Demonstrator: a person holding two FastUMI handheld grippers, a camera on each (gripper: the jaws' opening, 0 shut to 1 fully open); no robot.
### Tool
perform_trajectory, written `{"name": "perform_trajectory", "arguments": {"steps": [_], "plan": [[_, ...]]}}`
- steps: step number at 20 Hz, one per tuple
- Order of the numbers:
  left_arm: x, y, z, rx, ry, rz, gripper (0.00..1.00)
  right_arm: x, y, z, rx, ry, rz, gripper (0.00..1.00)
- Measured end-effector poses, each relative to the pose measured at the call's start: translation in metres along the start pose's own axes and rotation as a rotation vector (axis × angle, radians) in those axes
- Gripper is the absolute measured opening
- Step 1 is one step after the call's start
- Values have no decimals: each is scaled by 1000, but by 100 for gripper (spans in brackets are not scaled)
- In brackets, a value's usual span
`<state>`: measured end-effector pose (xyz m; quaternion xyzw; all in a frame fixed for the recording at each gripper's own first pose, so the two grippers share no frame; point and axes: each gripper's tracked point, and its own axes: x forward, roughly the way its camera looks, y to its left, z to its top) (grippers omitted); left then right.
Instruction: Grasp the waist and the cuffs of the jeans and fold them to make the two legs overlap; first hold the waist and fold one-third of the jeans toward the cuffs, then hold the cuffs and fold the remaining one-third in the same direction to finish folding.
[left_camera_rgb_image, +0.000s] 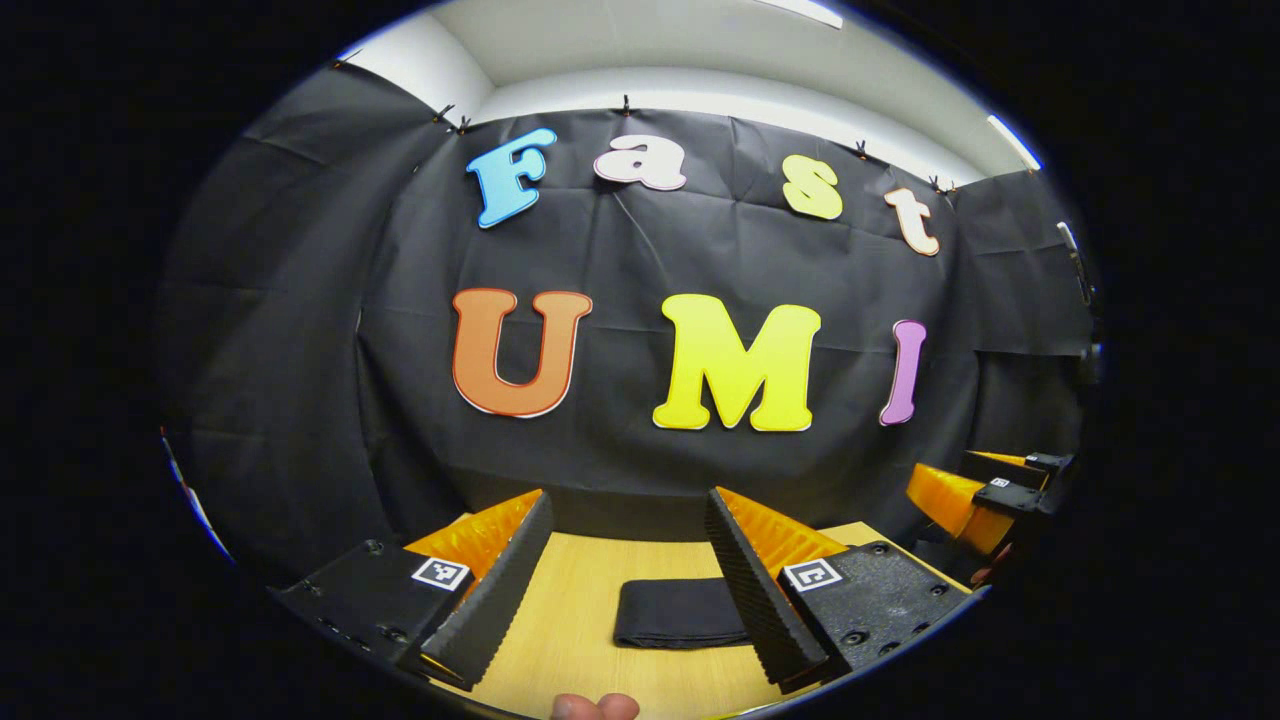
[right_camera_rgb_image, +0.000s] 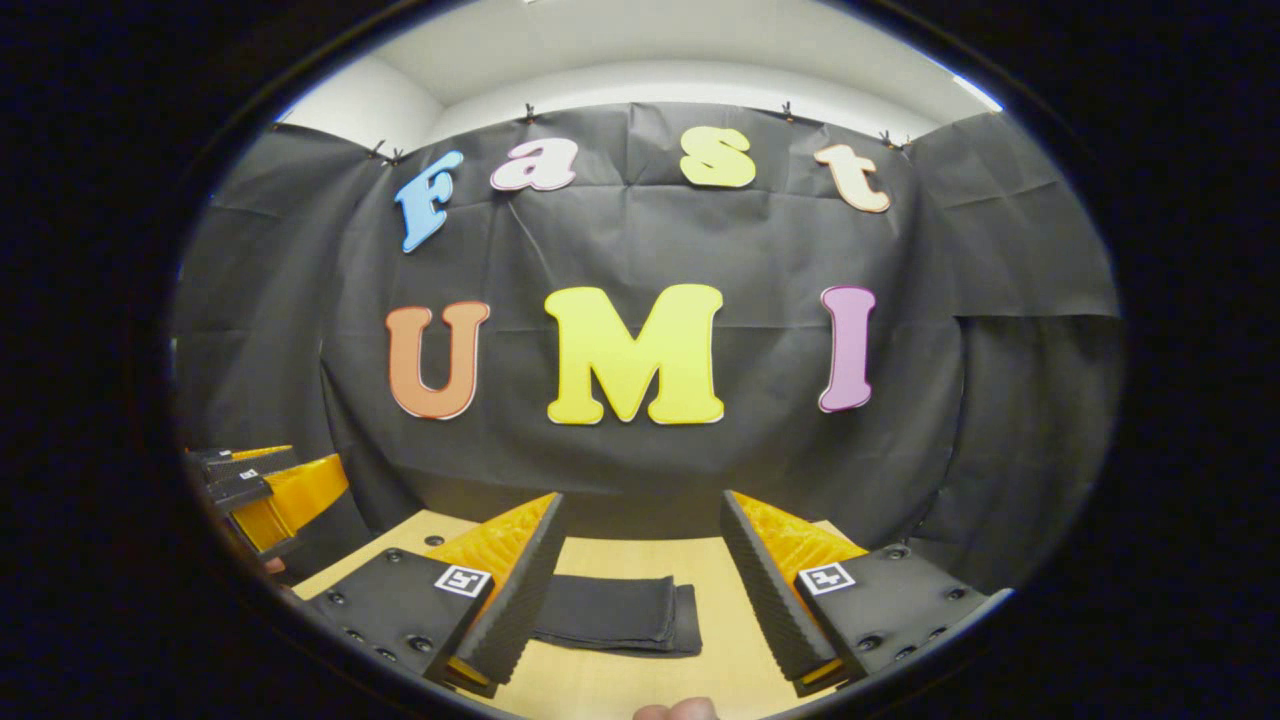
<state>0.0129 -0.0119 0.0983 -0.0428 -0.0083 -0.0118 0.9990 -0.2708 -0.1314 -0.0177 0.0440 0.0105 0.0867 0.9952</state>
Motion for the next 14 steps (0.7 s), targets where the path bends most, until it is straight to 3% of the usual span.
{"name": "perform_trajectory", "arguments": {"steps": [4,6,14], "plan": [[-3,-7,-16,8,8,-27,98,-16,8,-18,-49,4,-3,95],[-5,-9,-17,4,16,-38,98,-20,9,-23,-39,15,-7,92],[-6,-9,-19,-13,22,-67,98,-22,13,-27,-37,23,-8,95]]}}
